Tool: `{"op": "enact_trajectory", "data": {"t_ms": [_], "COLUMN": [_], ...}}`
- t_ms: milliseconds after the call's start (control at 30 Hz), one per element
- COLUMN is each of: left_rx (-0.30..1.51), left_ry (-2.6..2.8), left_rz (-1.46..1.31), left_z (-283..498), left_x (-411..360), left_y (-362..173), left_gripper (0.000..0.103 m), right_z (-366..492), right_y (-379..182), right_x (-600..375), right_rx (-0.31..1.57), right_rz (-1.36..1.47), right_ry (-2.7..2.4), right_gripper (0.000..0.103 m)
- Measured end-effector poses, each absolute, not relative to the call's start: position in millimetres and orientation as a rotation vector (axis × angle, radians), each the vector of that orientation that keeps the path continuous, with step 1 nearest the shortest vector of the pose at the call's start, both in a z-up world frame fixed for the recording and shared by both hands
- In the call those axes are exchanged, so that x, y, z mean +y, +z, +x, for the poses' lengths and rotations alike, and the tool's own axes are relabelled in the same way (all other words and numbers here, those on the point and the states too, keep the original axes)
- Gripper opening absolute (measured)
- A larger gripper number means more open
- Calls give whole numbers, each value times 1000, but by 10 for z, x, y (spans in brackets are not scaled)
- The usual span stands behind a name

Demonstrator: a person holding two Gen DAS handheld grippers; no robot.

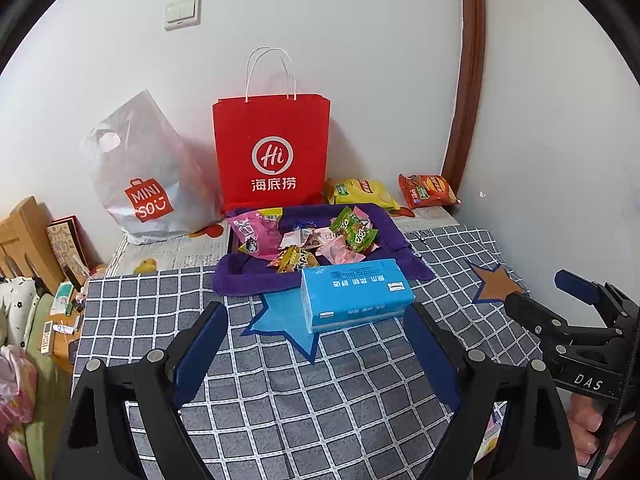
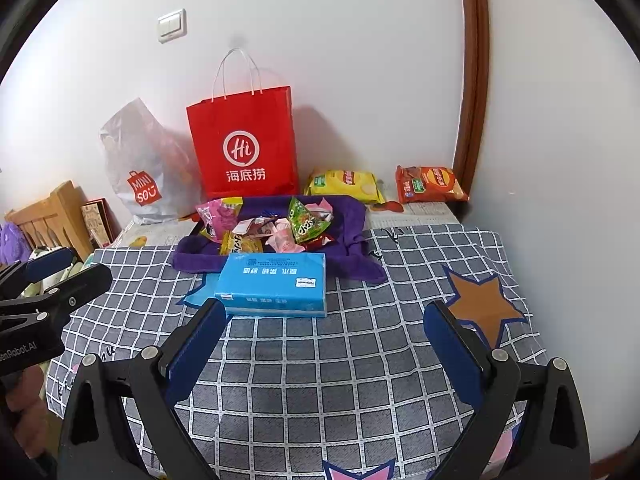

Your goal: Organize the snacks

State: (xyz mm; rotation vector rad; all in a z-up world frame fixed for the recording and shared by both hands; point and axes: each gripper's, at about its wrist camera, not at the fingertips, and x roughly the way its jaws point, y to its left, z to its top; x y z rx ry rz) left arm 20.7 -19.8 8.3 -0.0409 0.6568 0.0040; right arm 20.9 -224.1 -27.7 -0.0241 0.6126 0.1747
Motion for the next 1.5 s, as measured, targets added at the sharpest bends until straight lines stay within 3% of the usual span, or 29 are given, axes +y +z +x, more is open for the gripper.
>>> {"op": "enact_trajectory", "data": {"t_ms": [1500], "left_rx": [663], "left_ry": [5], "left_rz": [-46], "left_z": [223], "left_x": [-169], "left_y": [80], "left_gripper": [89], "right_z": [188], "right_y": [-274], "right_x": [-2150], "right_rx": [605], "right_rz": [-30], "right_ry": [197], "right_gripper": [98]}}
